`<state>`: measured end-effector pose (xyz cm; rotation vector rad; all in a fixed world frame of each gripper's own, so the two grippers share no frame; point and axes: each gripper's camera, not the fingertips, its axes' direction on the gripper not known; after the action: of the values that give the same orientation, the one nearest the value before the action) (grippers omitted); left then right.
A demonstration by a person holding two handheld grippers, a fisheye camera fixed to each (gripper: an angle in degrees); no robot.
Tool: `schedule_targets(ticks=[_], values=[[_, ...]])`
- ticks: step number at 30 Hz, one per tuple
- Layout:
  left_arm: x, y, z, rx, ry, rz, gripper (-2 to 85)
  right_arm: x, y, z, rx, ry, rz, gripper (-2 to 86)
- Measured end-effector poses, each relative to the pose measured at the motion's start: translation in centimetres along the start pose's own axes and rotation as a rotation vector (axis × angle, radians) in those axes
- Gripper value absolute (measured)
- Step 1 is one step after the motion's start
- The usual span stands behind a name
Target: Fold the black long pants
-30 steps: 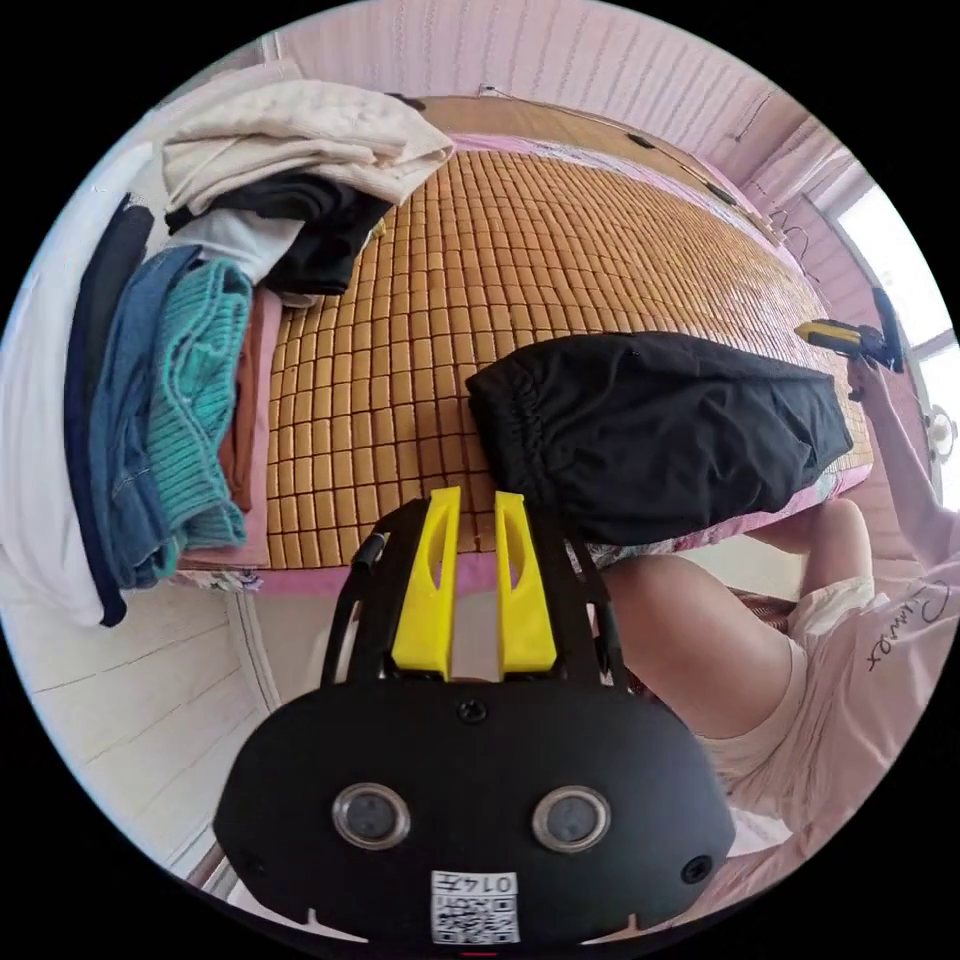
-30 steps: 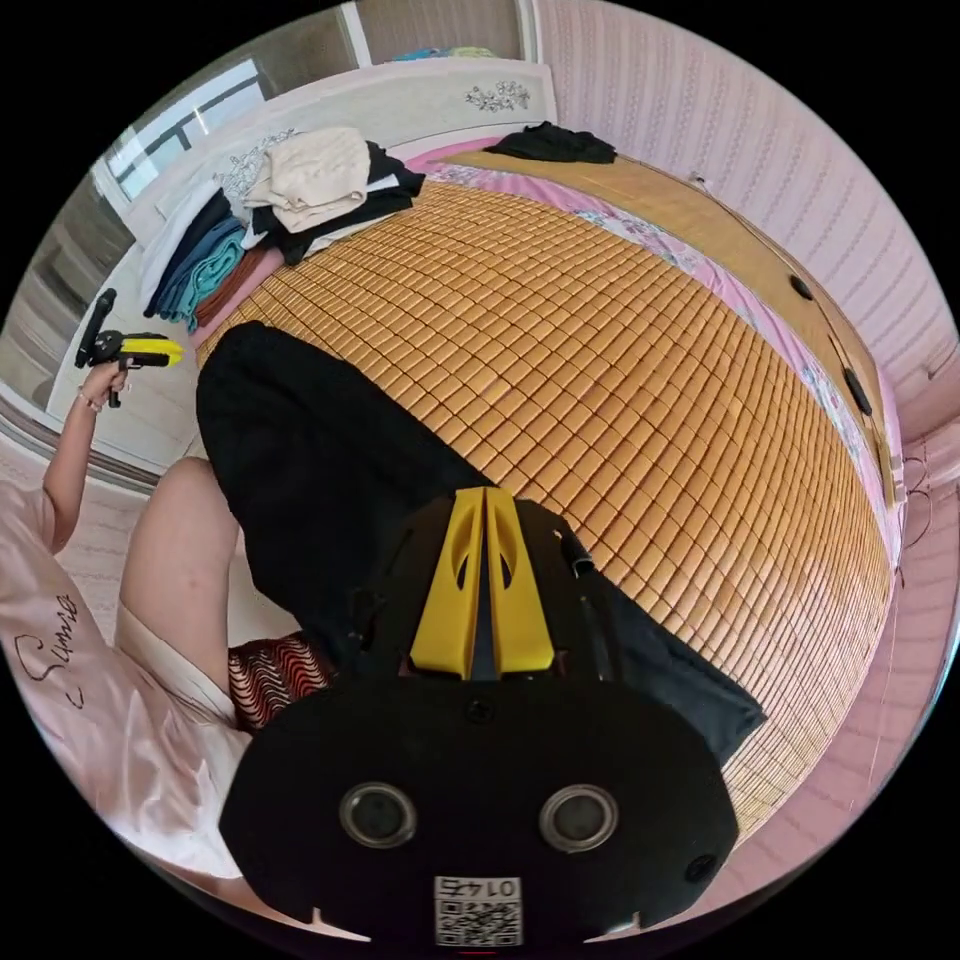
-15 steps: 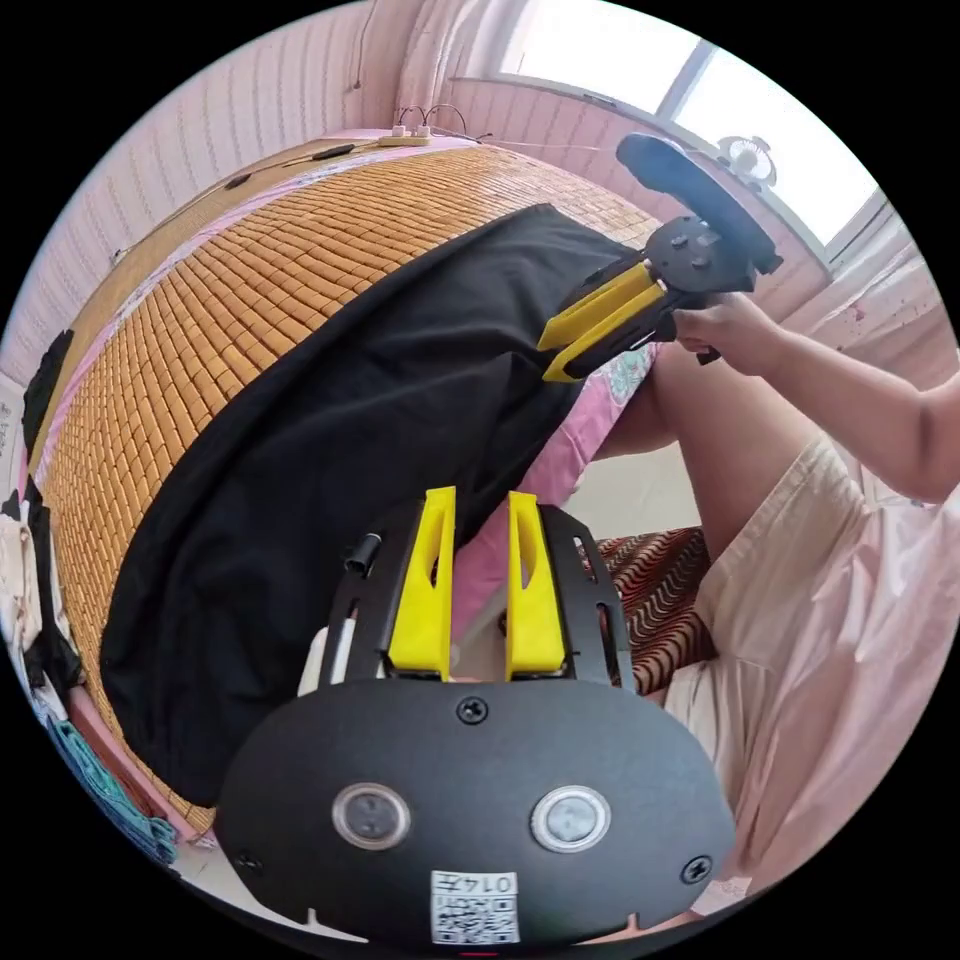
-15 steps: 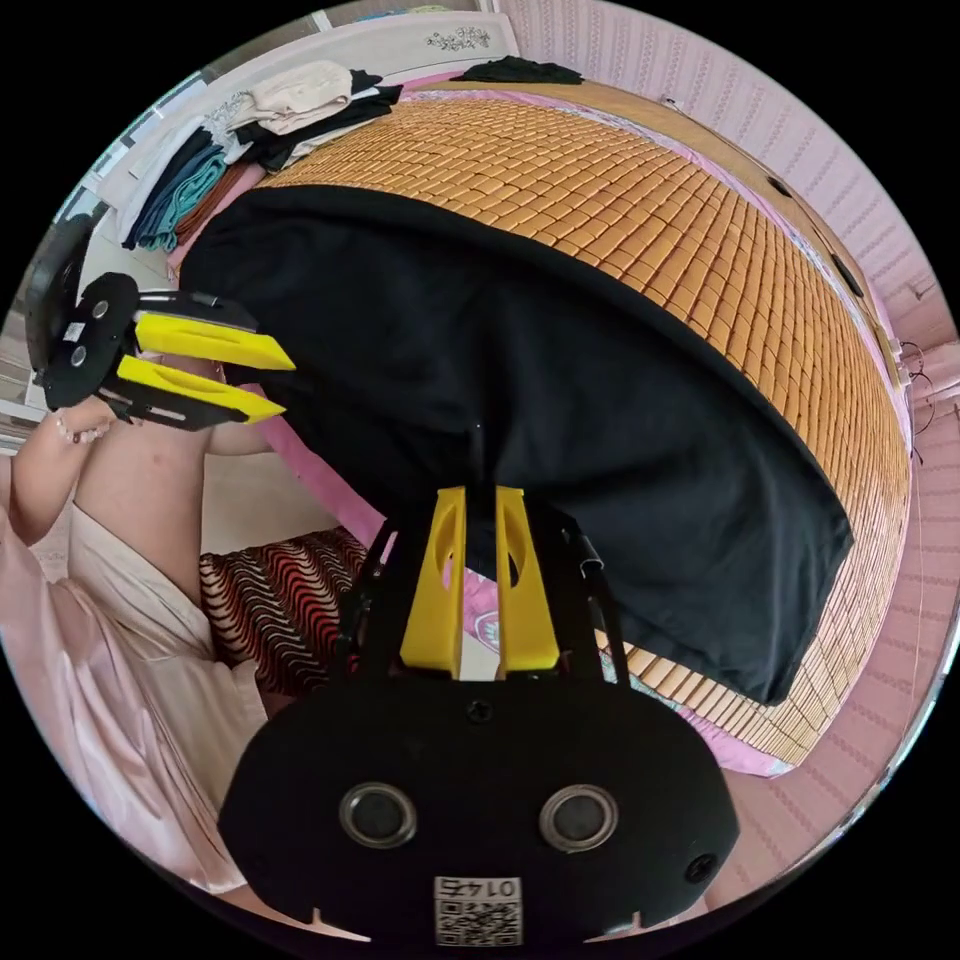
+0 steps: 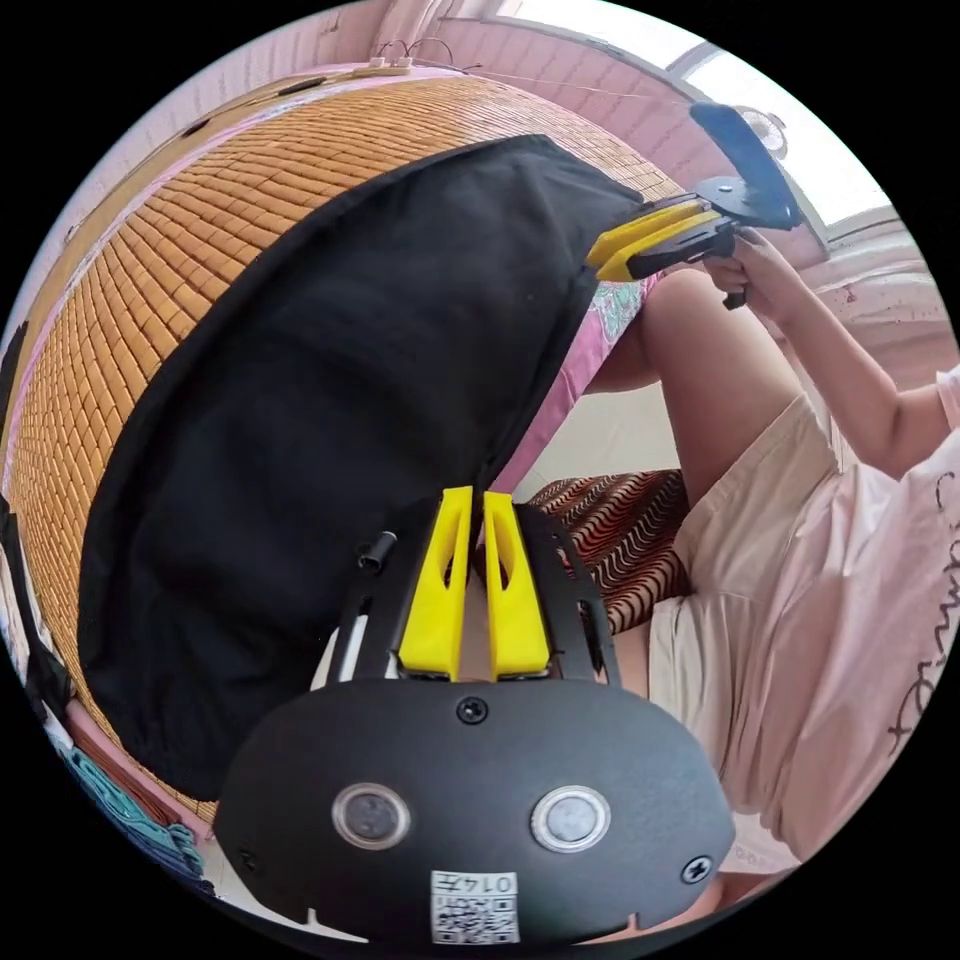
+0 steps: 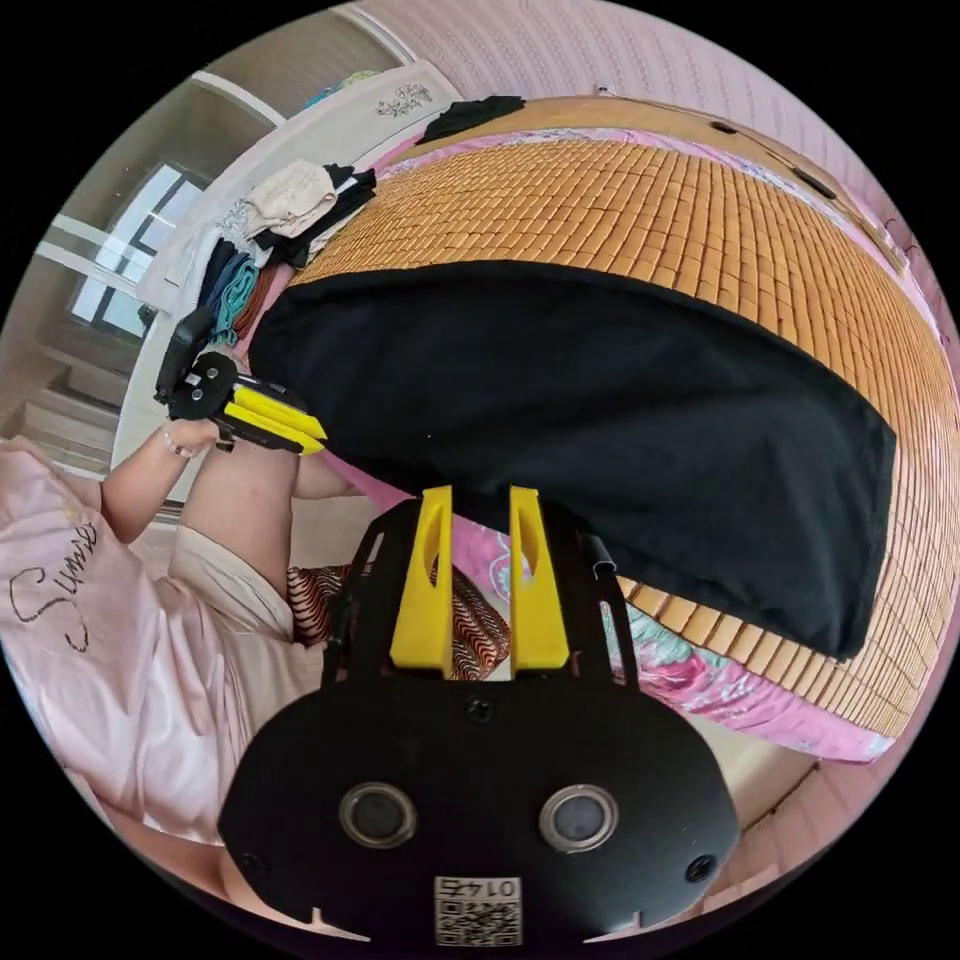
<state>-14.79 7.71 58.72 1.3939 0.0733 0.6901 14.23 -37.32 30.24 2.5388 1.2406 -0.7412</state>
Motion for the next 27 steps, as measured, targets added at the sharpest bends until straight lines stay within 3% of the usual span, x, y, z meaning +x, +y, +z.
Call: schedule_targets(ticks=[2, 6, 10, 13, 15, 18, 23, 27], values=[[-0.1, -0.1, 1.0, 0.006, 0.044, -0.029, 3.5, 2.1, 2.1, -1.8, 0.072, 0.012, 0.098, 8.9], [0.6, -0.6, -0.4, 0.029, 0.045, -0.011, 4.4, 9.6, 9.0, -6.8, 0.24, 0.228, 0.505, 10.6], [0.3, -2.0, -2.1, 0.103, -0.036, 0.0, 4.1, 16.2, 14.5, -9.4, 0.387, 0.346, 0.838, 11.7], [-0.7, -3.8, -1.2, 0.108, -0.081, -0.038, 3.8, 18.9, 15.3, -8.7, 0.407, 0.212, 0.856, 3.8], [-1.5, -5.0, -1.0, 0.16, -0.154, -0.052, 2.9, 18.9, 14.8, -8.2, 0.348, 0.245, 0.82, 1.8], [-5.2, -7.5, 0.4, 0.197, -0.221, -0.16, 0.5, 19.0, 15.1, -8.7, 0.31, 0.281, 0.789, 0.7], [-11.4, -10.5, 3.1, 0.09, -0.379, -0.324, -0.9, 20.4, 16.8, -9.7, 0.272, 0.293, 0.799, 0.2], [-13.1, -9.1, 2.2, 0.157, -0.306, -0.403, -0.9, 20.8, 16.3, -9.9, 0.231, 0.337, 0.775, 0.0]])
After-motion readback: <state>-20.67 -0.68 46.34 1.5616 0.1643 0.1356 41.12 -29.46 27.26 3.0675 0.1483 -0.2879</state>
